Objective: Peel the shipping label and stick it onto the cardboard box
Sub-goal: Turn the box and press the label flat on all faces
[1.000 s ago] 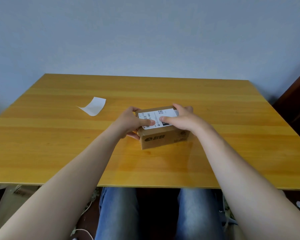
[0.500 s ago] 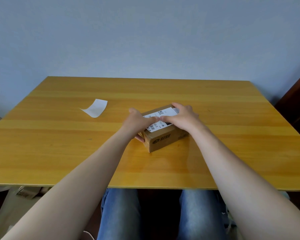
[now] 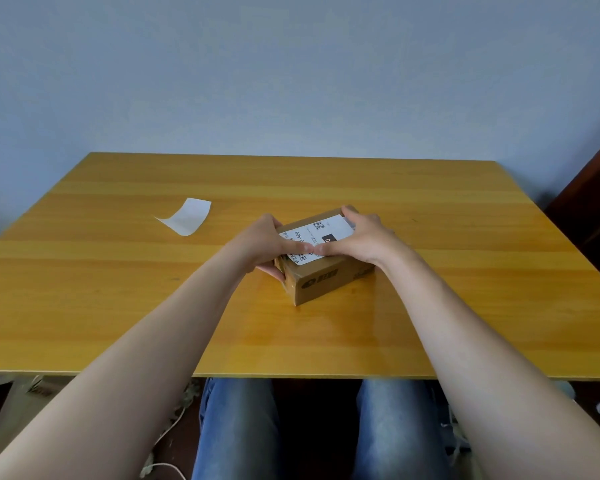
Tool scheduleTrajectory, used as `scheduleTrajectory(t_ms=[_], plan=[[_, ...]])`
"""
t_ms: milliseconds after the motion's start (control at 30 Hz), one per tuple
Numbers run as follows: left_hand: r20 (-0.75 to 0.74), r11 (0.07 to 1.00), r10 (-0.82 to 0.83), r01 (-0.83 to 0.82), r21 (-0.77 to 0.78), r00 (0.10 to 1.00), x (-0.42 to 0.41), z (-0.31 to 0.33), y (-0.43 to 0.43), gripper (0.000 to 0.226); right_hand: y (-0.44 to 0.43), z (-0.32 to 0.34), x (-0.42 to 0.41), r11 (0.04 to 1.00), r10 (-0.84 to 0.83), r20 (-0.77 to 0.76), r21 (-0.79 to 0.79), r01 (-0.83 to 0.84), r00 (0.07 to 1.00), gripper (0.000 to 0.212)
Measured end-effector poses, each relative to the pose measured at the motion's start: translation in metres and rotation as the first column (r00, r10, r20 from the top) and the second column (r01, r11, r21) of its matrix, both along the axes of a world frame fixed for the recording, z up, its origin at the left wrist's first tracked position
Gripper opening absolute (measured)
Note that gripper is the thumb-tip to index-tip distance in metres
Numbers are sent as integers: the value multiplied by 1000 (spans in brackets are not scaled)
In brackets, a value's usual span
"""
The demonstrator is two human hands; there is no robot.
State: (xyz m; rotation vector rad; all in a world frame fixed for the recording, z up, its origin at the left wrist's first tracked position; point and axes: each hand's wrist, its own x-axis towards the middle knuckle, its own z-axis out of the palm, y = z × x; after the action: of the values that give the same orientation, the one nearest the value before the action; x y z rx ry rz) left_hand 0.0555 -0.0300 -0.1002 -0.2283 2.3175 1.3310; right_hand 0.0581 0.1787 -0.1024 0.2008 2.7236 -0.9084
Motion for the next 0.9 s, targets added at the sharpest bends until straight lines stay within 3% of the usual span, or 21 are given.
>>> scheduleTrajectory(t_ms=[233,467,600,667,733,800,900], plan=[[-6,998,-50,50,38,999,1,1,-2,73,4,1,2,999,50,24,16,-51,998,114],[1,994,-79,78,71,997,2,1,-6,80,5,3,5,995,94,15,32,-94,995,117],[-10,998,-52,52,24,999,5,0,-2,78,5,-5,4,990,1,-47,-140,-7,999,99],[-25,997,-47,46,-63,999,8,3,1,74,5,-12,4,955,-115,-73,-282,90,991,100],[-50,989,-57,50,-136,997,10,7,5,62,5,-14,4,921,-175,-97,-369,127,980,88],[-72,992,-47,38,-123,996,10,8,9,55,4,-12,4,910,-161,-109,-401,105,981,76],[-92,998,-9,3,-63,996,10,10,18,55,2,-8,0,924,-130,-116,-375,77,985,76]])
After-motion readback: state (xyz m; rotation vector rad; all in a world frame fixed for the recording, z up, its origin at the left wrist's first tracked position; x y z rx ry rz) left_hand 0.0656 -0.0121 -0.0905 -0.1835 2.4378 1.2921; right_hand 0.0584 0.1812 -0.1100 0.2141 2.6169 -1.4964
